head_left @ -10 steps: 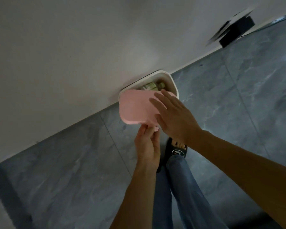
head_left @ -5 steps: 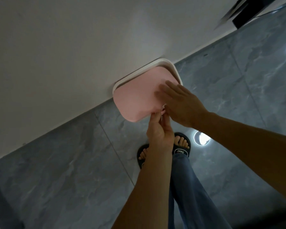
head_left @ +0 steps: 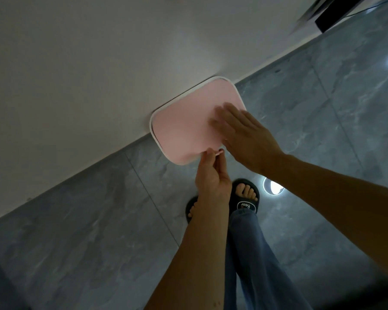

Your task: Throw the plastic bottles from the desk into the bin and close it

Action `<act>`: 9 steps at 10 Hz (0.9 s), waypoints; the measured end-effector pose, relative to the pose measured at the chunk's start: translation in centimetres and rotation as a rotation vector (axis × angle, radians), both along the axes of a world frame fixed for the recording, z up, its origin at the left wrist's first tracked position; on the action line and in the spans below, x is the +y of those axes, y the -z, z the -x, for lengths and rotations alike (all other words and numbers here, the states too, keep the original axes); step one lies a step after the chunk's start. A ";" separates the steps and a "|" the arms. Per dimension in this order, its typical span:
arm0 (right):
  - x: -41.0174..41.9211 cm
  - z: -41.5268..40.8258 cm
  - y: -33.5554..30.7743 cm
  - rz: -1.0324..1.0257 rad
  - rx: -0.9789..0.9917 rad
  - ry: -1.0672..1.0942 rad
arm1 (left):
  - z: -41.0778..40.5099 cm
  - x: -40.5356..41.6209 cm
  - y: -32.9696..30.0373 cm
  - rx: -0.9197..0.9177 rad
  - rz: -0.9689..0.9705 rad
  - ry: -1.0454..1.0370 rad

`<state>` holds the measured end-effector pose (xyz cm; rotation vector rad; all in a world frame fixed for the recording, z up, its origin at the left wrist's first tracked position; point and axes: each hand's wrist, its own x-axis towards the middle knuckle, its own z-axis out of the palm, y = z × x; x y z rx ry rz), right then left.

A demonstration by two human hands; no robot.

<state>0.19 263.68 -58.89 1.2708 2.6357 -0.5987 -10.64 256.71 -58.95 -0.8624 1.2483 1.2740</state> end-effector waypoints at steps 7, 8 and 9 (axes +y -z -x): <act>-1.0 1.4 1.5 0.034 -0.098 0.067 | 1.4 0.3 0.4 0.038 0.096 0.283; -1.0 1.9 -1.1 0.117 -0.061 0.105 | 2.7 -0.5 -0.7 0.107 0.141 0.462; -2.3 1.2 -4.7 0.218 -0.058 0.196 | 4.1 -2.3 -4.1 0.175 0.246 0.709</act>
